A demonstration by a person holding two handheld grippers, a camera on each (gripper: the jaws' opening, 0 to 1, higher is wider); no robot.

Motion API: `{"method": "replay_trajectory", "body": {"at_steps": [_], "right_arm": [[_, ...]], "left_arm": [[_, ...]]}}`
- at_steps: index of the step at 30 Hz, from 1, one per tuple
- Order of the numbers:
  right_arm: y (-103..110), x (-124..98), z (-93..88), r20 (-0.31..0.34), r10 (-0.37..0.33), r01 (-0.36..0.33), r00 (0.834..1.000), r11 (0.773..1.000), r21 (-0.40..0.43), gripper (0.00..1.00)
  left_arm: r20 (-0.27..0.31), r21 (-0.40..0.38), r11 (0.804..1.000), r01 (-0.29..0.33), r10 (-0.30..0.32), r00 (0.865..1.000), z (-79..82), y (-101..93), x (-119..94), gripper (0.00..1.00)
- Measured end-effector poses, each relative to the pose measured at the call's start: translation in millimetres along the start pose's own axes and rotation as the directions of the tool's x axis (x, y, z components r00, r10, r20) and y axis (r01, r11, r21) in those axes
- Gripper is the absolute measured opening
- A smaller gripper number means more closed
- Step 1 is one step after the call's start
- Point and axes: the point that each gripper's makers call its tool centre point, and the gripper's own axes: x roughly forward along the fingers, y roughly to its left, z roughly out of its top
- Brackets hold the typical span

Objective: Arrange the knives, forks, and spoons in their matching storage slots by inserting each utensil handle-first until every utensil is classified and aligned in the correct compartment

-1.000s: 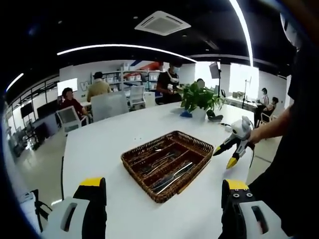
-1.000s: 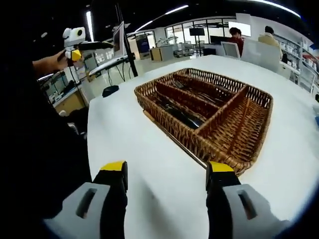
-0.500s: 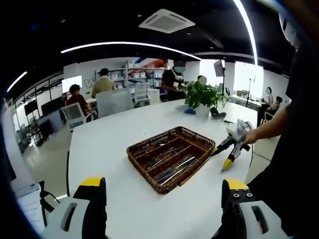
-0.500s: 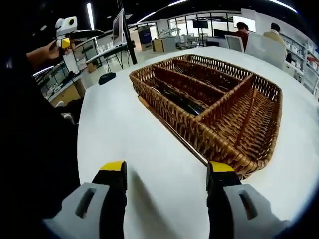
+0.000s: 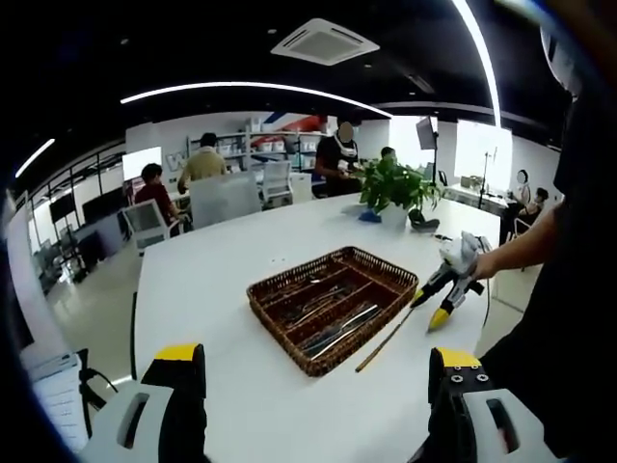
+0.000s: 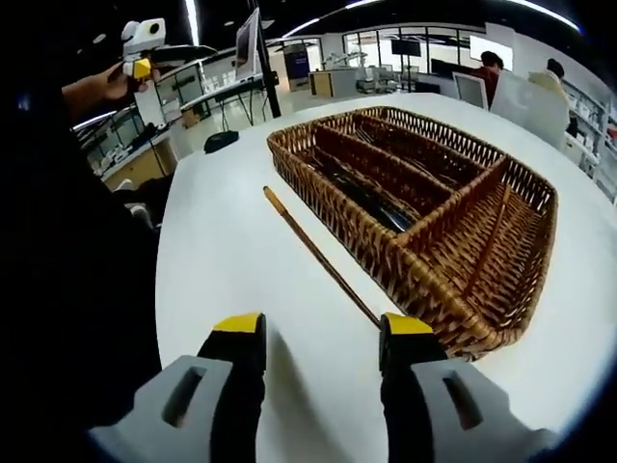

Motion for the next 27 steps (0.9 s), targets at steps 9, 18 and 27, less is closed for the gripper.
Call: {"method": "replay_trajectory", "body": {"at_steps": [9, 18, 27], "right_arm": [[11, 19, 13.8, -0.006, 0.054, -0.054, 0.999, 0.994, -0.096, 0.4], [11, 46, 26.4, -0.032, 0.114, -0.118, 0.993, 0.975, -0.186, 0.29], [17, 58, 32.9, -0.05, 0.161, -0.169, 0.986, 0.946, -0.278, 0.11]], "left_arm": [[-0.002, -0.01, 1.0, -0.009, 0.009, 1.0, -3.5, 2.9, -4, 1.0], [-0.023, -0.024, 0.999, -0.048, 0.048, 0.999, -12.3, 11.7, -23, 1.0], [-0.039, -0.032, 0.996, -0.081, 0.08, 0.996, -19.3, 21.8, -38, 1.0]]}}
